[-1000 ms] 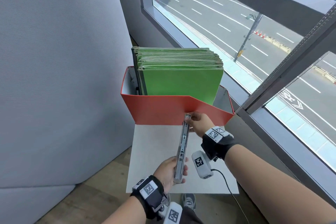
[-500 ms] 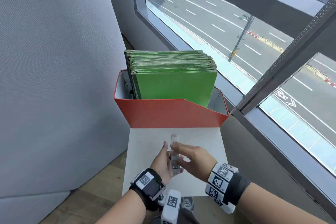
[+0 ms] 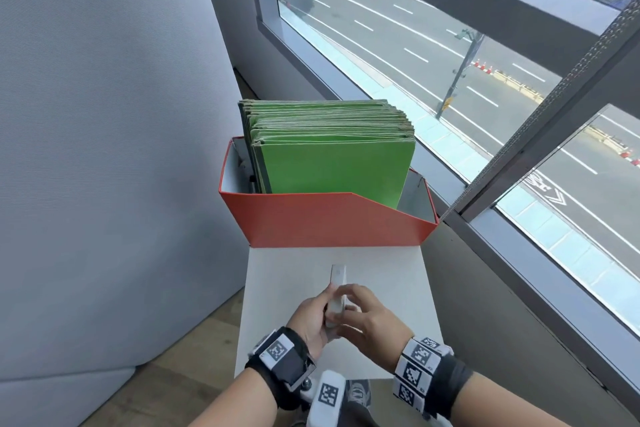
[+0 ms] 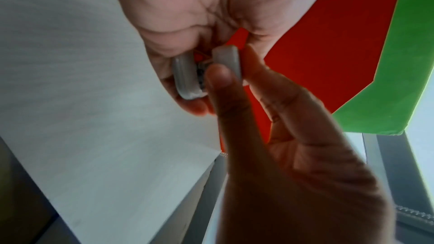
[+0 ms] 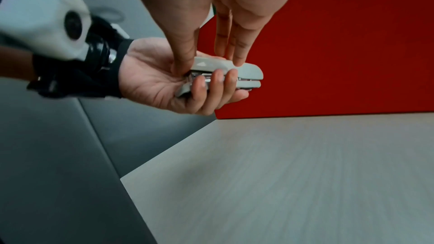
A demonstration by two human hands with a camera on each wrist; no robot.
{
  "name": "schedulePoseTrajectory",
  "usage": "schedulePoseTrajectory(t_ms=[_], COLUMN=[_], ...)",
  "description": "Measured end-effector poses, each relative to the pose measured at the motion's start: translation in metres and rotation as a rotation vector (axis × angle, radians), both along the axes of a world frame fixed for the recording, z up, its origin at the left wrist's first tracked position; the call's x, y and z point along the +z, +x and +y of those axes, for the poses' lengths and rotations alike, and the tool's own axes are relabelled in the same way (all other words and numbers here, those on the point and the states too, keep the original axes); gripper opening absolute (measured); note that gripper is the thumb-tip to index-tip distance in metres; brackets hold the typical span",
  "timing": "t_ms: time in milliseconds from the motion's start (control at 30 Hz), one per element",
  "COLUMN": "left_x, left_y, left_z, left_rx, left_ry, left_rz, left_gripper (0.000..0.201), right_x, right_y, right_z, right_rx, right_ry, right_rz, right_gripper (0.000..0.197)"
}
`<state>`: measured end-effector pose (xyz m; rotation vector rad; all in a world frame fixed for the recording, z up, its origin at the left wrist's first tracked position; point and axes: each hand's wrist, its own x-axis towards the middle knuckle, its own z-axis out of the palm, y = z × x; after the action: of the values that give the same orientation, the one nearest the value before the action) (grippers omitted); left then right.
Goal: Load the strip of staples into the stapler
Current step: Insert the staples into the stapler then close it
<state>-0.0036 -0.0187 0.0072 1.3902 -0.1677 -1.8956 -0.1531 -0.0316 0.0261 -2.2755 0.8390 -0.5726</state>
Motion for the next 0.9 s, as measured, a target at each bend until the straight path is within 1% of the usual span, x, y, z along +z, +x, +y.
schedulePoseTrajectory(t_ms=[133,233,266,366,433,566,700,799,899], left_x=[-0.006,-0.012,-0.014,-0.005,-0.005,-0.023,-0.050,-0.060,-0.058], left_y=[0.007,0.021,0.027,0.043,0.057,0.086,0.105,0.113,0.114], left_z=[0.007,0.006,0.005,-0.005,-0.015,-0.035,-0.047,-0.047,-0.045], left_rx=[0.046,0.085,0.085,0.074,0.039,-0.033,-0.132,-0.203,-0.232], left_ry=[-0.020,-0.036,-0.035,-0.041,-0.038,-0.061,-0.052,-0.007,0.013], left_rz=[-0.085,-0.125,-0.153,-0.334,-0.459,-0.672,-0.814,-0.862,-0.895], left_gripper=[0.046,0.052,0.050,0.028,0.023,0.020,0.032,0.036,0.033], right_x=[-0.004,-0.008,-0.009,-0.015,-0.020,-0.037,-0.055,-0.063,-0.066], right_y=[0.009,0.025,0.033,0.059,0.077,0.106,0.125,0.131,0.133], right_z=[-0.001,-0.004,-0.005,-0.012,-0.021,-0.042,-0.052,-0.051,-0.049], right_rx=[-0.036,-0.081,-0.103,-0.167,-0.193,-0.193,-0.182,-0.172,-0.169], right_ry=[0.057,0.177,0.223,0.375,0.463,0.481,0.464,0.459,0.474], right_rz=[0.026,-0.010,-0.019,-0.040,-0.057,-0.007,0.041,0.063,0.065], right_gripper=[0.018,0.021,0.022,0.026,0.027,0.027,0.029,0.030,0.032])
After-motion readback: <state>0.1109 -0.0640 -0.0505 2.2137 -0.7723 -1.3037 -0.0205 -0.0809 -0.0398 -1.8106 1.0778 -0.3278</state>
